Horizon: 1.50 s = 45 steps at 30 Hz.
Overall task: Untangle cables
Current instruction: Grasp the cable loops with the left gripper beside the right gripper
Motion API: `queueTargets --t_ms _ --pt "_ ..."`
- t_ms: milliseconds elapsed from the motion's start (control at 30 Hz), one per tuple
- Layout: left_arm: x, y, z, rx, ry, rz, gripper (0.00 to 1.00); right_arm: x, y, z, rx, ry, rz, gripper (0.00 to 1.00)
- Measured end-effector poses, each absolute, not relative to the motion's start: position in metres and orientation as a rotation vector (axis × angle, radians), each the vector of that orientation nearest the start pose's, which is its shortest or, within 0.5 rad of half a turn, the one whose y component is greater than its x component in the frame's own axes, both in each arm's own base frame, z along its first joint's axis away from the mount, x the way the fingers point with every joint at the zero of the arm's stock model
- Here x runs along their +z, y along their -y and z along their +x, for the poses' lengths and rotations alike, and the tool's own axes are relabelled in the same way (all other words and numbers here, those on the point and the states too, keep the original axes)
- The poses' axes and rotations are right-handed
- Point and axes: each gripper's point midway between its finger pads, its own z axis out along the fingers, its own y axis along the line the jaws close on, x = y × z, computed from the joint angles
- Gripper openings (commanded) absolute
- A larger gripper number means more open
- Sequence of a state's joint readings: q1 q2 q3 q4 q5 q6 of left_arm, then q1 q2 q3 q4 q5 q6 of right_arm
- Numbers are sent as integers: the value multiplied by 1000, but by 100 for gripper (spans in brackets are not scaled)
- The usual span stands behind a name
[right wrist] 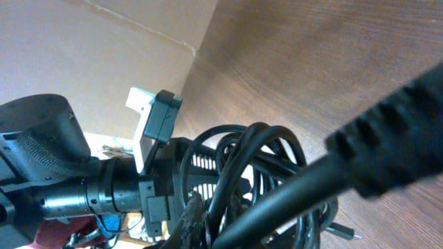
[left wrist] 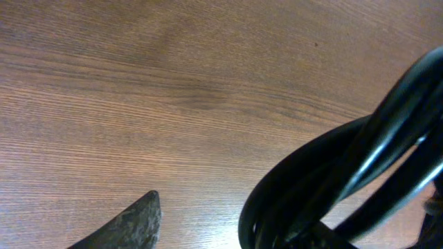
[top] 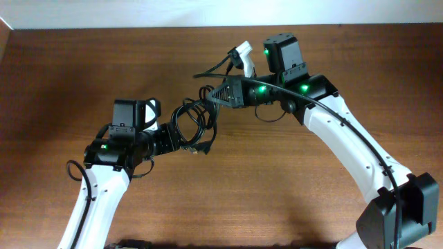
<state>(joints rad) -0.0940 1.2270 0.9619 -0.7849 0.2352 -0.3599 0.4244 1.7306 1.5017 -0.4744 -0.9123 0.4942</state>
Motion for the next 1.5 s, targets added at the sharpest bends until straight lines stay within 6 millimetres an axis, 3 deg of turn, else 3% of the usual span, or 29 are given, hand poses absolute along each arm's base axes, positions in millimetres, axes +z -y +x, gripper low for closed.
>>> queueTargets --t_ms 67,133,167,200,333,467,567,600,667,767,900,1000,1100,1200,1300,1400,1500 --pt "147 69 298 -469 -2637 -264 39 259 -307 354 1502 -2363 -432 4" --pt "147 71 298 -485 -2637 -262 18 258 -306 355 1501 -2364 -430 4" --pt "150 77 299 -526 -2627 -244 2 258 -305 355 1502 -2364 -429 4" --pt "152 81 300 -556 -2618 -231 0 259 -305 355 1503 -2362 -430 4" --pt "156 88 300 -614 -2606 -187 0 248 -298 354 1467 -2428 -380 4" --pt "180 116 311 -769 -2454 130 0 232 -277 357 1328 -2532 -269 15" --pt "193 121 312 -783 -2381 231 0 219 -266 349 1250 -2617 -232 17" --pt "199 122 313 -780 -2355 249 0 216 -263 346 1233 -2640 -232 20" --pt "212 125 314 -791 -2291 292 0 205 -255 338 1173 -2714 -206 46" --pt "222 131 316 -823 -2238 331 0 195 -244 330 1096 -2789 -169 57" --pt "223 132 315 -828 -2231 347 0 189 -238 330 1042 -2822 -121 59" --pt "217 120 322 -711 -2244 333 0 206 -241 333 1077 -2758 -125 59" --pt "212 106 329 -600 -2263 292 0 256 -239 329 1106 -2622 -153 62" --pt "211 107 329 -581 -2265 301 0 303 -237 318 1155 -2496 -180 62" --pt "216 136 324 -604 -2227 420 0 312 -242 312 1201 -2479 -172 62" --pt "227 179 312 -665 -2150 572 0 317 -251 310 1224 -2457 -191 62" --pt "230 195 306 -683 -2121 625 0 318 -252 311 1235 -2458 -172 62"
